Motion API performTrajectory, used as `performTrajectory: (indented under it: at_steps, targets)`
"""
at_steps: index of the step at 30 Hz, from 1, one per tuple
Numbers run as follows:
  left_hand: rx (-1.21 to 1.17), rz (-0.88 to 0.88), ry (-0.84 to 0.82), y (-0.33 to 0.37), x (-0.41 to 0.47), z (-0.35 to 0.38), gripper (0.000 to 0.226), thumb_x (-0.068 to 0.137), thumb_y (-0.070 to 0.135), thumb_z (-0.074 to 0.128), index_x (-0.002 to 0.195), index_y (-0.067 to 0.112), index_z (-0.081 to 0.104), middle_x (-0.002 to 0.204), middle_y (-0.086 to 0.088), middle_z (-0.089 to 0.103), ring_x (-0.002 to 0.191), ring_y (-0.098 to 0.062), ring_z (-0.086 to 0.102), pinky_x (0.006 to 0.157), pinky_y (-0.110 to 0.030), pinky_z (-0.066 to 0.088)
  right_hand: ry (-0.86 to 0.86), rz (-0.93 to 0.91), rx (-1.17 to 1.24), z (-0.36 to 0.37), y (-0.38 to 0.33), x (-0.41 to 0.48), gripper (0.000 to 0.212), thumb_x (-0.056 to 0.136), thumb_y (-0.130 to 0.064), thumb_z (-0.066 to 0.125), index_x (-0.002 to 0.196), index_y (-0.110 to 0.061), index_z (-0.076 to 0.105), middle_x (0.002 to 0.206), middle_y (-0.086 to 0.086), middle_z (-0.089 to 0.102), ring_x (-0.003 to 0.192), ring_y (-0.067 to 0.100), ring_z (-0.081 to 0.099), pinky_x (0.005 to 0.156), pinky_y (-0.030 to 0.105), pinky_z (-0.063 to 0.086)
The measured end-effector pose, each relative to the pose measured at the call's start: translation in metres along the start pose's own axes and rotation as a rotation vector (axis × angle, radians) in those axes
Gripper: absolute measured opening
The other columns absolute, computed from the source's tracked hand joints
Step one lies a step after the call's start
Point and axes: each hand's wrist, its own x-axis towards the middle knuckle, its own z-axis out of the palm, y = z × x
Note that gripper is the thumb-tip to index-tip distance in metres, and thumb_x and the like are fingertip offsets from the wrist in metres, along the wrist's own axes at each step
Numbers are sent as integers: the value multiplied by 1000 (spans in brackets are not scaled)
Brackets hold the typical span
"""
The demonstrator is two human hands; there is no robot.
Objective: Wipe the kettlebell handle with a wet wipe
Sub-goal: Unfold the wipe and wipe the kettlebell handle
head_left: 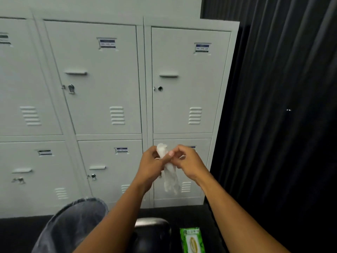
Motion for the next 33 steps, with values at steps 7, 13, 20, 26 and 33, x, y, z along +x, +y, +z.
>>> performTrajectory:
  at_steps: [7, 13, 20, 26, 33]
  targets:
    - [-117, 1, -37, 22, 2, -23, 21, 93, 6, 70, 114, 9, 67, 104, -17, 71, 85, -21, 75, 71, -28, 59, 76, 115, 385, -5, -20, 5, 15, 102, -15, 53, 89, -11, 59, 100, 13, 73, 91, 30, 72, 70, 32, 59]
    - [-145, -72, 120, 24, 1, -22, 19, 103, 11, 56, 95, 7, 72, 102, -18, 74, 90, -26, 71, 69, -29, 58, 158, 145, 444, 3, -26, 10, 13, 106, -16, 43, 100, -9, 53, 109, 13, 70, 101, 33, 70, 74, 40, 62]
    - [-165, -209, -99, 26, -5, -22, 51, 84, 13, 80, 127, 16, 53, 115, -14, 71, 100, -34, 72, 80, -46, 62, 166, 31, 123, 13, -32, 3, 13, 104, -29, 46, 95, -25, 54, 97, 13, 68, 78, 23, 61, 66, 36, 52]
    - [-203, -185, 19, 17, -3, -41, 25, 95, -3, 61, 115, 12, 66, 108, -19, 74, 85, -30, 70, 66, -37, 56, 282, 45, 230, 3, -29, -2, 15, 106, -19, 42, 96, -15, 52, 80, 8, 64, 56, 10, 54, 56, 29, 47]
    - [-230, -100, 26, 17, -5, -34, 26, 98, 5, 54, 111, 26, 64, 106, -15, 73, 93, -31, 69, 77, -44, 59, -36, 349, 688, -3, -16, -7, 31, 93, -26, 68, 119, -10, 63, 118, 15, 71, 110, 34, 67, 91, 51, 57]
